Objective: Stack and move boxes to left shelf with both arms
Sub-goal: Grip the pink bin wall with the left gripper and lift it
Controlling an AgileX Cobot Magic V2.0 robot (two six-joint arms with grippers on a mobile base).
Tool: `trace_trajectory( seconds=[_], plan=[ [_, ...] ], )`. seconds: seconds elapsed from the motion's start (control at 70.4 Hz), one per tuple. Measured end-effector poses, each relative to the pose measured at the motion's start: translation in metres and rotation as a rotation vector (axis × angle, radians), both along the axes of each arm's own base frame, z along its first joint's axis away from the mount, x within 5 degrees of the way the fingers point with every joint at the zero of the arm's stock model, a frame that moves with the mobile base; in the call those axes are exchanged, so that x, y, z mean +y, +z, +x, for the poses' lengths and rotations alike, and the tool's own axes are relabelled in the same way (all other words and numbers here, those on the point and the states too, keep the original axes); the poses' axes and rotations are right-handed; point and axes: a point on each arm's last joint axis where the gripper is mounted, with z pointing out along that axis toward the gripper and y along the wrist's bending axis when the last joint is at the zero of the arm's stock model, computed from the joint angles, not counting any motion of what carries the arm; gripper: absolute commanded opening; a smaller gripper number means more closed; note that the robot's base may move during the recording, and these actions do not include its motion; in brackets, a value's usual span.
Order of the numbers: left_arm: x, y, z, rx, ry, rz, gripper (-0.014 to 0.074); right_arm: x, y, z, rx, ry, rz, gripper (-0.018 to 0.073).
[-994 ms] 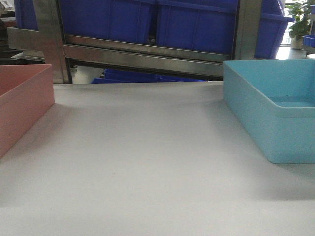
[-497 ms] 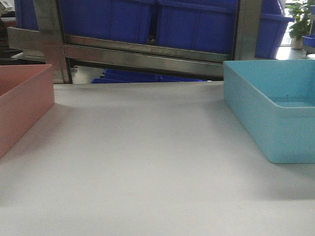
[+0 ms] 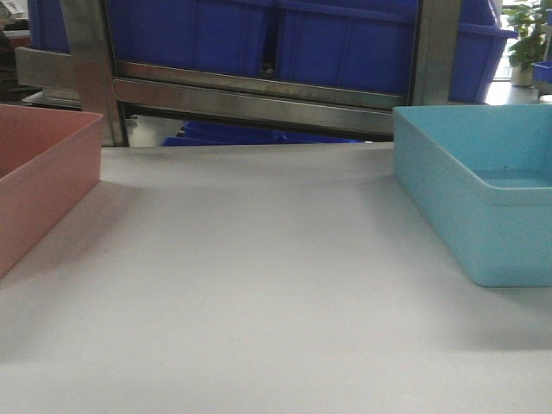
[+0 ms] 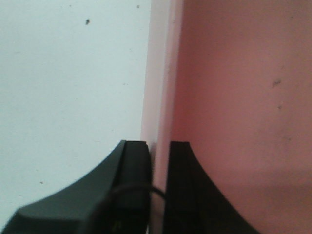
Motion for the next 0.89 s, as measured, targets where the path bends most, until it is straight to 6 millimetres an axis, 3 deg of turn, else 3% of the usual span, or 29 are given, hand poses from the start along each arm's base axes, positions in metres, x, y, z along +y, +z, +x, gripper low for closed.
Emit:
trace_trajectory(
  seconds=[0.156,0.412,0.653,0.895],
  plan=[
    [-0.032,0.018,0.005,0.045,0.046,-0.061,-0.0003,0.0,0.0,0.0,0.0,0.0,0.0,0.0036],
    [-0.117,0.043,0.011,0.08,0.084,-0.157,-0.0003,0.0,0.0,0.0,0.0,0.0,0.0,0.0036],
    [-0.197,0.044,0.013,0.114,0.028,-0.197,-0.0003,0.0,0.0,0.0,0.0,0.0,0.0,0.0036],
    [-0.264,0.042,0.001,0.146,-0.026,-0.092,-0.0003,0.0,0.0,0.0,0.0,0.0,0.0,0.0036]
  ],
)
